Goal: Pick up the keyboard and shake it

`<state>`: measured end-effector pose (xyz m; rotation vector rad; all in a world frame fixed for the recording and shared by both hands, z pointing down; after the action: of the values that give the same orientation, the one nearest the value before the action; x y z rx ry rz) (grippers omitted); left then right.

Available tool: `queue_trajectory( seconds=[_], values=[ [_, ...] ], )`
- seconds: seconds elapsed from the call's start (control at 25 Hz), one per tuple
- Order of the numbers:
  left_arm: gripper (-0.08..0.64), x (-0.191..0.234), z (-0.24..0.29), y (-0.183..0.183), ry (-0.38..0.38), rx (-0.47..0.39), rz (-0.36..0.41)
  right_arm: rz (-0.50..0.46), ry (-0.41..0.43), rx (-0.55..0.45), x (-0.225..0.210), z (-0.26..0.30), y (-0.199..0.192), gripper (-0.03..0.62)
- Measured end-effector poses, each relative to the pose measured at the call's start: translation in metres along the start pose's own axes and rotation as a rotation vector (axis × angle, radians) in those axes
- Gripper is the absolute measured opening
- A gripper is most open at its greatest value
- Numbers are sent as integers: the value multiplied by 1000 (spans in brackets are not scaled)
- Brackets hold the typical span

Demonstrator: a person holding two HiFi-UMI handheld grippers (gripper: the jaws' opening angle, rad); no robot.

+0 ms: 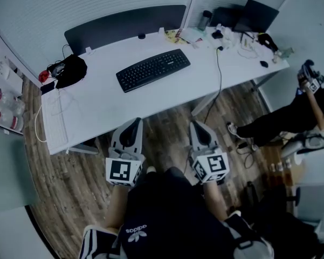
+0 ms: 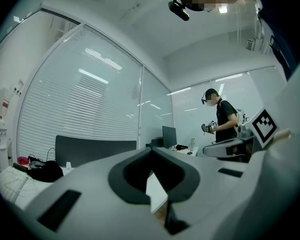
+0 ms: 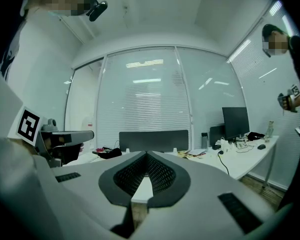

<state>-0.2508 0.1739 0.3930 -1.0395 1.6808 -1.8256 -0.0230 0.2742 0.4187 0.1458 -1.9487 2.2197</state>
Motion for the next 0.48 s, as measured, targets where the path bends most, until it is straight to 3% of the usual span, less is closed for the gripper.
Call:
queue_trajectory(
  seconds=[0.16,0.48],
  values=[
    [3,7,11,-4,-6,10,-1,-4,15,10,-1,17,0,3],
    [3,14,53,-12,68,-8,-23,9,46,12,-37,56,-10,4]
  ],
)
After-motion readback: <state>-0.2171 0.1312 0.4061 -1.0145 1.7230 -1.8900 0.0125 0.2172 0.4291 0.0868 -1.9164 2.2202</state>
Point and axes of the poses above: the fingertips, and each gripper's own axes: z forward along the fingers, x to its left, y out of its top, the point moved 8 cm from there along -z, backward along the fingers, and after that the axes turned 13 degrees about -z, right-handed, at the moved point
